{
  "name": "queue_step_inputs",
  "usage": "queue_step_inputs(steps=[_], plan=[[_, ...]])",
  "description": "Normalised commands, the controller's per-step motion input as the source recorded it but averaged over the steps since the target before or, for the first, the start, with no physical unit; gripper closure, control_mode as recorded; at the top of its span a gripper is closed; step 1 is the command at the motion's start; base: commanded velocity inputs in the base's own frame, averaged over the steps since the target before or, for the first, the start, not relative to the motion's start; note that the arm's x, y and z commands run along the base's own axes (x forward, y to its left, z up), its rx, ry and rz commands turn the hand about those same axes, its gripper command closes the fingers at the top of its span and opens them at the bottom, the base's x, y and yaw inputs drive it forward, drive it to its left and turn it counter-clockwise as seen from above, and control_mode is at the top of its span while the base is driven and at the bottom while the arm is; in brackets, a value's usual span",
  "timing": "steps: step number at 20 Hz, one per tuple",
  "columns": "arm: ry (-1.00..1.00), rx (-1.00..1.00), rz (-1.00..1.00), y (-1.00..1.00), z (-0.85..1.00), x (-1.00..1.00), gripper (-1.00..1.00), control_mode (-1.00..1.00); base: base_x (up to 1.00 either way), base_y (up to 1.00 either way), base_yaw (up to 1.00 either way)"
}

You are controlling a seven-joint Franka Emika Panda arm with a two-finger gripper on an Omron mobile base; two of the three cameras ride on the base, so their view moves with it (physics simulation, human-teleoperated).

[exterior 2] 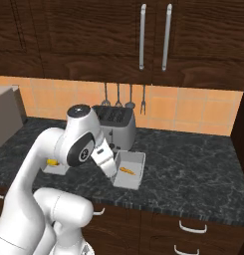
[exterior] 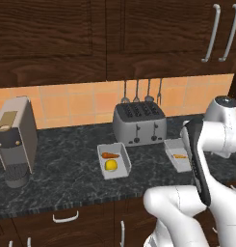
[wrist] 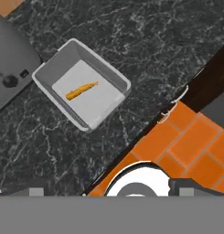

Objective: Take the meat container that has the shrimp and place it on the second highest rack of the freezer. Then take the vegetable container that has the lemon and carrot and place it on the highest rack of the freezer.

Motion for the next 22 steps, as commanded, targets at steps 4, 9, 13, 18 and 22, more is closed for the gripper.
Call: queue_step_inputs(steps=[4, 9, 13, 18, 22], plan=[[0.08, 0.15, -0.22, -0.26, -0.26, 0.0, -1.0, -1.0, 0.0, 0.0, 0.0], [0.09, 0.07, -0.17, 0.0, -0.28, 0.19, -1.0, -1.0, 0.0, 0.0, 0.0], [0.09, 0.0, -0.2, -0.18, -0.48, 0.42, -1.0, -1.0, 0.0, 0.0, 0.0], [0.0, 0.06, -0.17, -0.35, -0.51, 0.27, -1.0, -1.0, 0.0, 0.0, 0.0], [0.0, 0.11, -0.01, -0.07, -0.24, 0.14, -1.0, -1.0, 0.0, 0.0, 0.0]])
